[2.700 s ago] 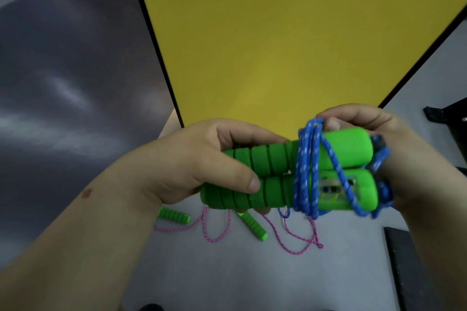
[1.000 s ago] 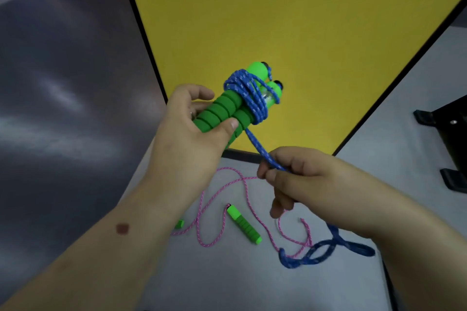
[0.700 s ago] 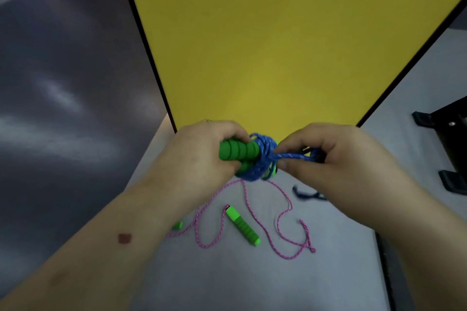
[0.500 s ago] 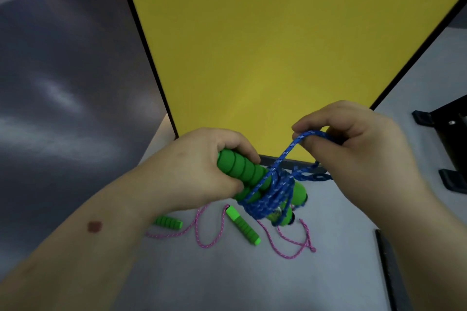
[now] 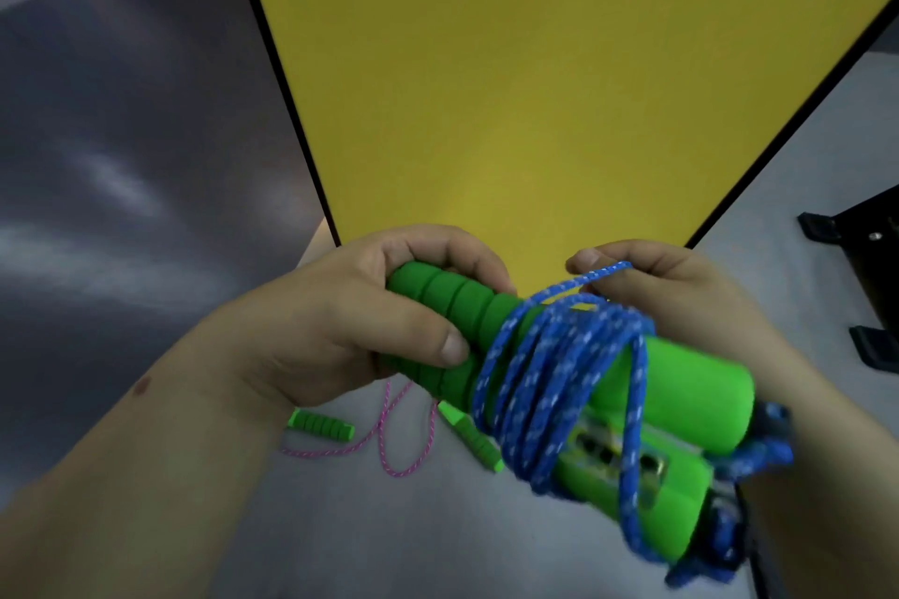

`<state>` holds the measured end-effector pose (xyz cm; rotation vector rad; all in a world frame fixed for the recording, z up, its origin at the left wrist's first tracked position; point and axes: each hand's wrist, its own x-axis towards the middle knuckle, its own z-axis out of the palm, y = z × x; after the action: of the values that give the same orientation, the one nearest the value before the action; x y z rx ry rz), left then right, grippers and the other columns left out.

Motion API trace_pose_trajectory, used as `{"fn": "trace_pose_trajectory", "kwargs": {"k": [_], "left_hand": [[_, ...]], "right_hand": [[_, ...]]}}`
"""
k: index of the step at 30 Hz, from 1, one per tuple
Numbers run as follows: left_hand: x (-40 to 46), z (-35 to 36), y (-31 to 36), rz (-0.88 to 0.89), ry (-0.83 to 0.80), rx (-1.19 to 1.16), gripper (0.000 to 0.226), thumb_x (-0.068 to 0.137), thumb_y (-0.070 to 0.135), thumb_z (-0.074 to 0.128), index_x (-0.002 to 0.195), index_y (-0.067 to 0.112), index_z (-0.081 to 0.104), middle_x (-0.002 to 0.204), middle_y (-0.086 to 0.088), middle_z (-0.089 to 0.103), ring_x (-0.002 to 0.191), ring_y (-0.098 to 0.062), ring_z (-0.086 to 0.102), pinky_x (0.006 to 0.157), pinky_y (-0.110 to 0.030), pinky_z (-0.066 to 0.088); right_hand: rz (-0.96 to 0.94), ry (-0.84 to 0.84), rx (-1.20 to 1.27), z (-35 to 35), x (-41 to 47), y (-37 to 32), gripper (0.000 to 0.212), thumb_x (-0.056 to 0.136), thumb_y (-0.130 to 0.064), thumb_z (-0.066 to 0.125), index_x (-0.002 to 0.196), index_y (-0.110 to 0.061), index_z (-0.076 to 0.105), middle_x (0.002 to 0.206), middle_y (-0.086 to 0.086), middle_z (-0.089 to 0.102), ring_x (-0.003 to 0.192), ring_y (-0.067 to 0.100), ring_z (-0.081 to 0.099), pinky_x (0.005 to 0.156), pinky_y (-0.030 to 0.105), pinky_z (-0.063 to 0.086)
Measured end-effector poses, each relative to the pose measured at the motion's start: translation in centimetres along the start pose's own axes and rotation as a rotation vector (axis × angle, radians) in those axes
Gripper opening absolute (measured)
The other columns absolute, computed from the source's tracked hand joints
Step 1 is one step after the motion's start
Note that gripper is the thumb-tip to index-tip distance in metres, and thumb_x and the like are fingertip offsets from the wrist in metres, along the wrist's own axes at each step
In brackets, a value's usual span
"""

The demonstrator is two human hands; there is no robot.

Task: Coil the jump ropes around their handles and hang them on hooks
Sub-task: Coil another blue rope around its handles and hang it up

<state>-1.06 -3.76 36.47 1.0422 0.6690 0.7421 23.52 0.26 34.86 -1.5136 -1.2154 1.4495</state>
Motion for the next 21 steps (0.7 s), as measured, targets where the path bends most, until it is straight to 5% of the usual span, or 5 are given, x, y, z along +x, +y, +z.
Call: {"fn": "trace_pose_trajectory", "kwargs": {"k": [2, 7, 10, 16, 21], "left_hand": [[0.2, 0.0, -0.3, 0.055, 0.062, -0.073, 0.037, 0.060, 0.000, 0.070, 0.092, 0.016, 0.078, 0.086, -0.009, 0.073, 0.072, -0.022, 0.072, 0.062, -0.032, 0.062], [1.1, 1.0, -0.8, 0.117, 0.278, -0.146, 0.038, 0.061, -0.006, 0.073, 0.088, 0.020, 0.077, 0.090, -0.009, 0.073, 0.071, -0.025, 0.072, 0.059, -0.037, 0.060], [2.0, 1.3, -1.1, 0.153, 0.517, -0.264, 0.034, 0.071, -0.010, 0.074, 0.091, 0.017, 0.072, 0.091, -0.009, 0.074, 0.072, -0.025, 0.072, 0.058, -0.037, 0.058], [2.7, 1.3, -2.2, 0.222, 0.838, -0.014, 0.024, 0.091, 0.000, 0.072, 0.099, 0.021, 0.066, 0.096, -0.006, 0.072, 0.081, -0.022, 0.073, 0.071, -0.038, 0.061], [3.0, 1.7, -2.5, 0.223, 0.882, 0.016, 0.022, 0.092, 0.002, 0.073, 0.101, 0.020, 0.066, 0.100, -0.007, 0.071, 0.083, -0.023, 0.074, 0.070, -0.037, 0.061]], "right_hand": [[0.050, -0.088, 0.028, 0.1, 0.1, 0.3, 0.033, 0.092, 0.004, 0.061, 0.069, -0.014, 0.076, 0.069, 0.011, 0.070, 0.076, 0.030, 0.061, 0.066, 0.036, 0.051], [0.118, -0.118, -0.168, 0.3, -0.3, 1.6, 0.023, 0.097, -0.017, 0.062, 0.074, -0.015, 0.065, 0.054, 0.002, 0.064, 0.060, 0.021, 0.055, 0.038, 0.027, 0.046], [-0.034, -0.291, -0.513, 1.4, -1.4, 0.8, 0.009, 0.090, -0.030, 0.075, 0.082, -0.025, 0.071, 0.063, 0.000, 0.069, 0.053, 0.018, 0.064, 0.050, 0.032, 0.056], [-0.061, -0.383, -0.313, 2.1, -2.1, -0.3, 0.045, 0.068, -0.038, 0.088, 0.097, -0.035, 0.053, 0.076, 0.001, 0.064, 0.055, 0.022, 0.050, 0.043, 0.030, 0.041], [-0.286, -0.424, -0.263, 2.2, -2.1, 0.2, 0.043, 0.058, -0.047, 0.089, 0.084, -0.031, 0.059, 0.071, -0.007, 0.058, 0.065, 0.020, 0.055, 0.063, 0.055, 0.053]]}}
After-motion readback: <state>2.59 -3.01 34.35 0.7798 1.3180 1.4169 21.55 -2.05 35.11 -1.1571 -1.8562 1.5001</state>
